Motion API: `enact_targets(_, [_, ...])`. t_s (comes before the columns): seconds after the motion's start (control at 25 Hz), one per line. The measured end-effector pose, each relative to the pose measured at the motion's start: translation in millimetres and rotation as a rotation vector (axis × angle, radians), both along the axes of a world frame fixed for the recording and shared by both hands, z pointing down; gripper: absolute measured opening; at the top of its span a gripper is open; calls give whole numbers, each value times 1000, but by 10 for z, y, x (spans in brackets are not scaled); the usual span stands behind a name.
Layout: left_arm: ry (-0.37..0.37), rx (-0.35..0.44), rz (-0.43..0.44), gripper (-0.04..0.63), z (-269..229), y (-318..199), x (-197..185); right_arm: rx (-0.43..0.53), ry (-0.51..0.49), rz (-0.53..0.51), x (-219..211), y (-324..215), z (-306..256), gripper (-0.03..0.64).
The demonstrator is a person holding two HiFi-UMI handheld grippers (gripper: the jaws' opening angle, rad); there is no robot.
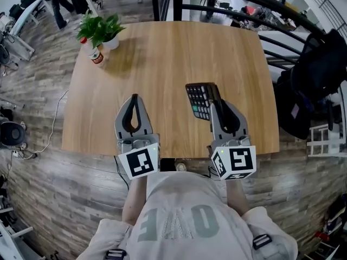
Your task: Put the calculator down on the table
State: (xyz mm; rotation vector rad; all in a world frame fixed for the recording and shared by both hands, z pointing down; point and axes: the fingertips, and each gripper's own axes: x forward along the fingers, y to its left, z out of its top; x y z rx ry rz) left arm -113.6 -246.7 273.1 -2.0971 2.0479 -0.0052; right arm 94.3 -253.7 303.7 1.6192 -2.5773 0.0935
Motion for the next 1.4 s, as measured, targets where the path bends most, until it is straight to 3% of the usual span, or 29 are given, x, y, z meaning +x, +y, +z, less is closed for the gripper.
enact_targets(0.24, [32, 11, 11, 10, -34, -271, -35, -1, 12, -34, -92, -308, -70, 84])
enact_targets(0.64, [41, -41, 2, 10, 188, -567, -107, -119, 80, -248, -289, -900, 222, 84])
enact_targets(0.96, [18, -114, 9, 11, 478, -792, -124, -353, 93, -506, -599, -1270, 810, 84])
enact_targets(1.16, [94, -185, 1, 10, 706, -880, -205, -503, 105, -682, -837, -1349, 1192, 84])
enact_targets(1.4, [94, -242, -8, 11, 931, -1059, -310, -732, 61, -893, -1128, -1287, 1736, 84])
